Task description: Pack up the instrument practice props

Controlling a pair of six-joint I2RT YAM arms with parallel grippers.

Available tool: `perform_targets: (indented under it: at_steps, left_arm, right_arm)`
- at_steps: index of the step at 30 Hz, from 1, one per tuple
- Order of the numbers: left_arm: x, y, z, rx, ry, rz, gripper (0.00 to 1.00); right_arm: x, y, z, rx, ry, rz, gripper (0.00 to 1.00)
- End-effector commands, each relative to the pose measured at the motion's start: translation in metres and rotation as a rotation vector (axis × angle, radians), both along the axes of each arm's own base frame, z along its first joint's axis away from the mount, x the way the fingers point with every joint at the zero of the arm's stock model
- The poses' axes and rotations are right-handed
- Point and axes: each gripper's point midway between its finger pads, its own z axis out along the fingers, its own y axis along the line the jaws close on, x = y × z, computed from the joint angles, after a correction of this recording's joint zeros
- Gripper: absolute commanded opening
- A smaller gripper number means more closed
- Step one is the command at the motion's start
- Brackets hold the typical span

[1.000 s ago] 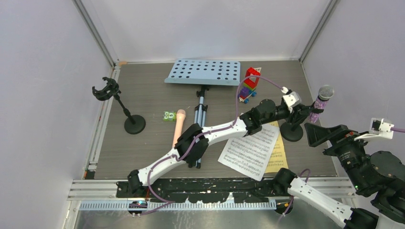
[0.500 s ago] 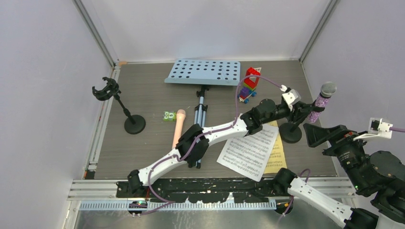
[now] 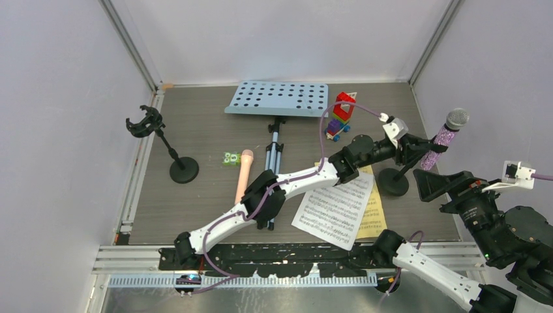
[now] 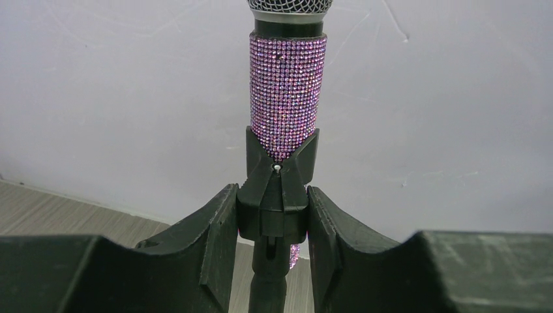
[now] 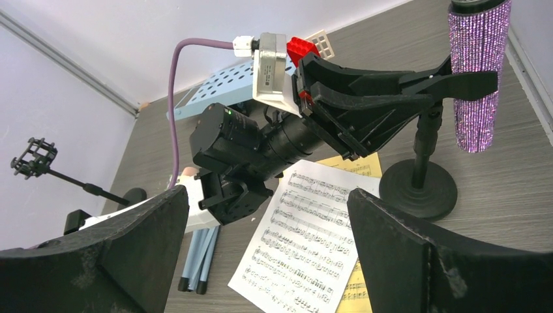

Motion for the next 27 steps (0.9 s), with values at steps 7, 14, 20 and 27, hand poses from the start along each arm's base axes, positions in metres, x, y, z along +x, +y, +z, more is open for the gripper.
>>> perform_targets:
  at_steps: [7, 14, 20, 27]
  left_arm:
    - [-0.025, 0.06, 0.176, -0.405, -0.167, -0.024, 0.0]
    - [-0.014, 0.079, 0.195, -0.434, -0.192, -0.017, 0.0]
    - [-0.019, 0.098, 0.216, -0.449, -0.233, -0.022, 0.0]
    - [-0.018, 0.12, 0.212, -0.434, -0.246, -0.007, 0.0]
  right_arm:
    - [0.001, 0.007, 0.008, 0.042, -0.022, 0.024, 0.95]
    - [-0.013, 0.058, 0.025, 0.06, -0.11, 0.319, 0.95]
    - [-0.012, 0.076, 0.021, 0.032, -0.093, 0.393, 0.95]
    - [-0.011, 0.066, 0.027, 0.035, -0.124, 0.351, 0.95]
